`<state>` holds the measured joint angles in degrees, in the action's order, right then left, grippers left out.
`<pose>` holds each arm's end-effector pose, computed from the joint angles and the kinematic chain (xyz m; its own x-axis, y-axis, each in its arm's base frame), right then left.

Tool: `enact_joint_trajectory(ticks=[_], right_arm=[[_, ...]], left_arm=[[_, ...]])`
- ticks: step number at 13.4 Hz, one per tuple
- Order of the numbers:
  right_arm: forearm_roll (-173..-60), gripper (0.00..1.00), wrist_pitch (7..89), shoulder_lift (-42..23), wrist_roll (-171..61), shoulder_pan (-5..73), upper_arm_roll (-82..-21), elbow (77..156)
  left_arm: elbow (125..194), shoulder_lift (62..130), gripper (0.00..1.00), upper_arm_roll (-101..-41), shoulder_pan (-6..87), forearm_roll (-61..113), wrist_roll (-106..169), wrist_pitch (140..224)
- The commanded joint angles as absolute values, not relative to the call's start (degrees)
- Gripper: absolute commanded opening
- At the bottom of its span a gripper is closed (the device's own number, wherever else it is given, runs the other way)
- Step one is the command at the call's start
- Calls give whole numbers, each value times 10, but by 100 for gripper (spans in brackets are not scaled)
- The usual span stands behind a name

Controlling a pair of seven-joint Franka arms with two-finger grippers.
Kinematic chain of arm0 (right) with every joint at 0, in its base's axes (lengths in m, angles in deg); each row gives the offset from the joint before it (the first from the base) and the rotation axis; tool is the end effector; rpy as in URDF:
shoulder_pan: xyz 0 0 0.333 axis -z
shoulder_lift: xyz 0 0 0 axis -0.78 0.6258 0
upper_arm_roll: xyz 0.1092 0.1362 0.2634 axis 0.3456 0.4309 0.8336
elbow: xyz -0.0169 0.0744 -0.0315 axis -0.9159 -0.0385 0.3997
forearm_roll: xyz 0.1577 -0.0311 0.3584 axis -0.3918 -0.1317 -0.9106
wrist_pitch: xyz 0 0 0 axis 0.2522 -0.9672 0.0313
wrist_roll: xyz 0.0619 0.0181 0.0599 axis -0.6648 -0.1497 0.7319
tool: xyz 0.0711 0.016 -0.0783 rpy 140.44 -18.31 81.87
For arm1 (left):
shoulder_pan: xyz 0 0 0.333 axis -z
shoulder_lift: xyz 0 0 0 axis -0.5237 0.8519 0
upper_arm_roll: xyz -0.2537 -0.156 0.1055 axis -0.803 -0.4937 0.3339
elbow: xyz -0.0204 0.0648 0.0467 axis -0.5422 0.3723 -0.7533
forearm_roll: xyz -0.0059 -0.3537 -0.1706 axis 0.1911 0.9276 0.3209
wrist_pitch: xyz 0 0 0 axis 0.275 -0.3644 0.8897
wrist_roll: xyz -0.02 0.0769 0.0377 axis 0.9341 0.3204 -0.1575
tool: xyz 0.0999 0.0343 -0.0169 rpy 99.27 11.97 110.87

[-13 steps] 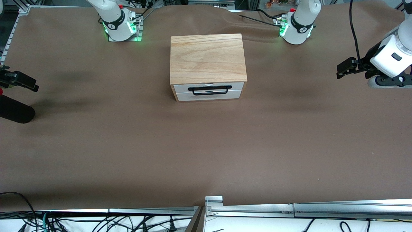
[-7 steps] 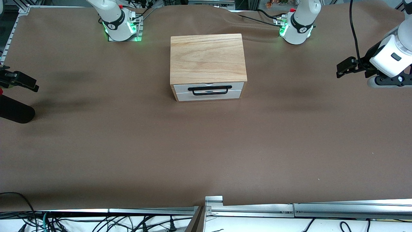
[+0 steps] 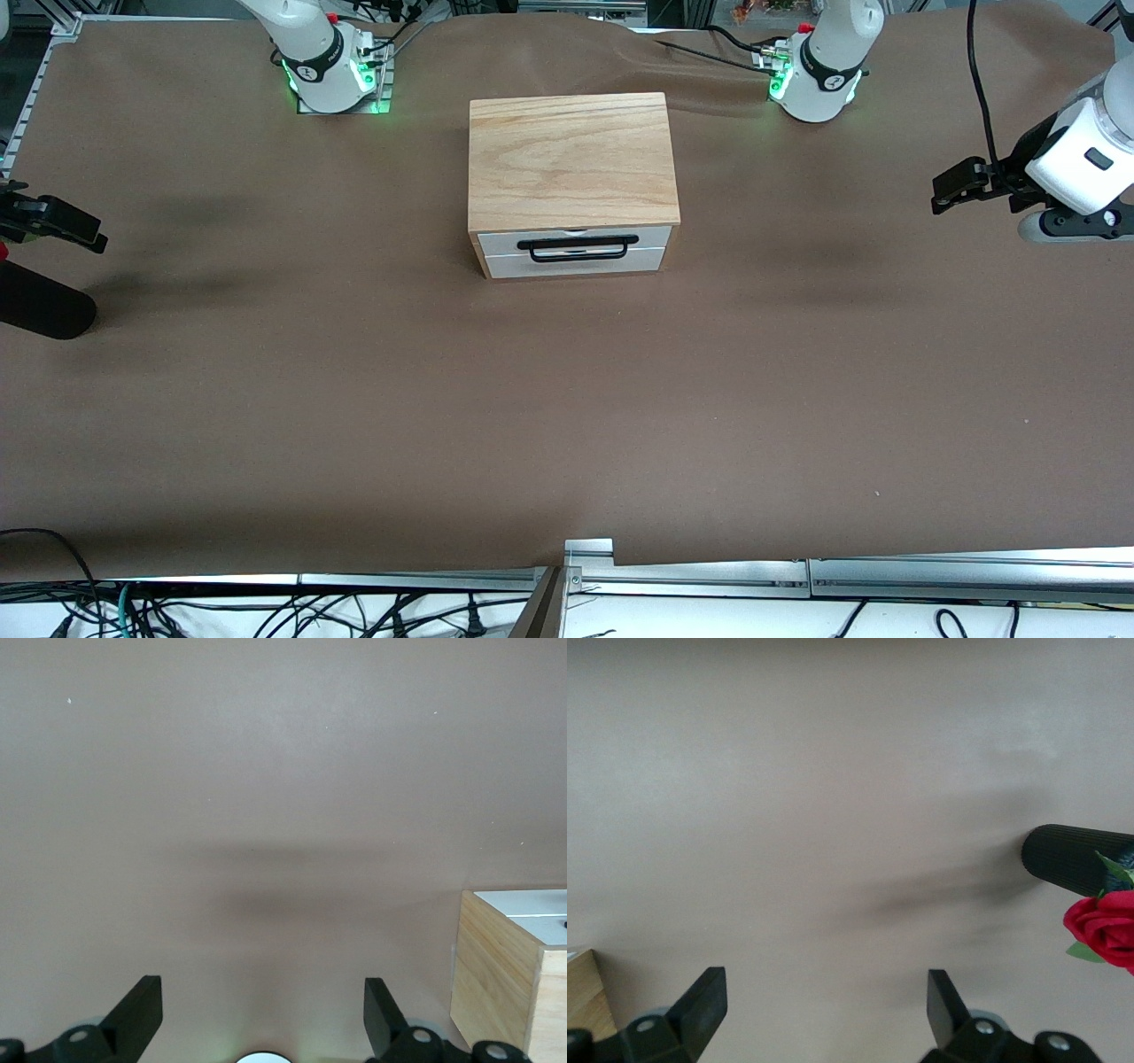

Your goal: Pull top drawer with both arms simultaneously

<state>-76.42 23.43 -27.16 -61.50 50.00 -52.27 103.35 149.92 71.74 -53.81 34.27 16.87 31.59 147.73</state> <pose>0.5872 -0.0501 0.6005 0.9941 -0.1076 -0.0158 -0.1064 -0.9921 0.0665 0.5454 -0.0319 0.6010 0.9878 0.0503 -0.1472 0.0475 -0.9986 -0.0229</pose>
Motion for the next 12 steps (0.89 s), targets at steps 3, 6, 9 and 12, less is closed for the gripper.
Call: enact_joint_trajectory(ticks=[3, 6, 9, 12], right_arm=[[-760, 100, 233, -275, -609, 505, -517, 1030], [-760, 100, 233, -275, -609, 505, -517, 1030], [-761, 100, 233, -275, -609, 505, -518, 1030], [-761, 100, 233, -275, -609, 505, -518, 1030]], left_arm=[[1499, 715, 100, -545, 338, 159, 320, 1465], [1499, 716, 100, -545, 338, 159, 320, 1463], [1500, 716, 100, -544, 338, 159, 320, 1462], [1500, 716, 100, -544, 338, 159, 320, 1462]])
